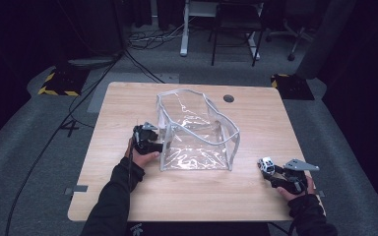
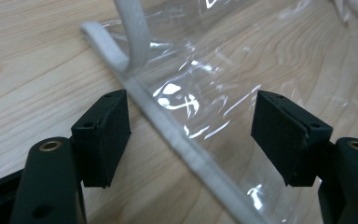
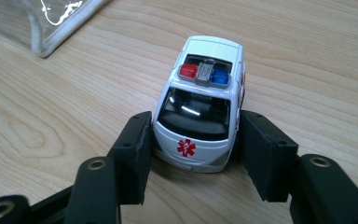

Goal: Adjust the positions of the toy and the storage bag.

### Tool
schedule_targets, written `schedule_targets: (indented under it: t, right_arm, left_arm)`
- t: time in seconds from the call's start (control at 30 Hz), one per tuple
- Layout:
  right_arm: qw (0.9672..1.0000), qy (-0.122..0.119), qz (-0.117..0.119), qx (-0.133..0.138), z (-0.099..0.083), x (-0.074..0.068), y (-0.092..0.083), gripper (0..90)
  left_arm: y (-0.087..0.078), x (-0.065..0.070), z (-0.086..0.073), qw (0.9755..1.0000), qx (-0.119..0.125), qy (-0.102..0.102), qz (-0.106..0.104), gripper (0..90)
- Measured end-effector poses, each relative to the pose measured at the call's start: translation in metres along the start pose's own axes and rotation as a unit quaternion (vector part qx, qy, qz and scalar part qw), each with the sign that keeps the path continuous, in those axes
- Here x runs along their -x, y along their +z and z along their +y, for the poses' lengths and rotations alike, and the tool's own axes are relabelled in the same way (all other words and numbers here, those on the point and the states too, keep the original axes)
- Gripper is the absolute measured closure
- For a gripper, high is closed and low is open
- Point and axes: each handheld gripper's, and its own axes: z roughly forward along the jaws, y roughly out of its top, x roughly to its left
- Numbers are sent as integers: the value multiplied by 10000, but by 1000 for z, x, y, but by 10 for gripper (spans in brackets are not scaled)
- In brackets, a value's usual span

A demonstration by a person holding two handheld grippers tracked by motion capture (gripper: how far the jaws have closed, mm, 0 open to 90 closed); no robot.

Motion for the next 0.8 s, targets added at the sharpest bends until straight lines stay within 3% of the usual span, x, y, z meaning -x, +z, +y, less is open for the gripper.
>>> schedule_targets:
  t: [0.13, 0.33, 0.6, 0.77, 0.8]
  right_arm:
    - [10000, -41, -23, -7, 0, -1, 0, 466]
    - [10000, -34, -37, -8, 0, -1, 0, 466]
    - [10000, -60, -36, -10, 0, -1, 0, 466]
    - [10000, -45, -42, -18, 0, -1, 0, 464]
    - [10000, -34, -57, -41, 0, -2, 0, 438]
  left_arm:
    - [9, 3, 8, 9999, -24, 98, -115, 281]
    - [21, 10, 19, 9997, -78, 73, -199, 285]
    - [42, 29, 33, 9986, -207, 355, -326, 292]
    - [44, 33, 34, 9989, -157, 308, -312, 284]
    - [40, 31, 31, 9982, -237, 441, -329, 274]
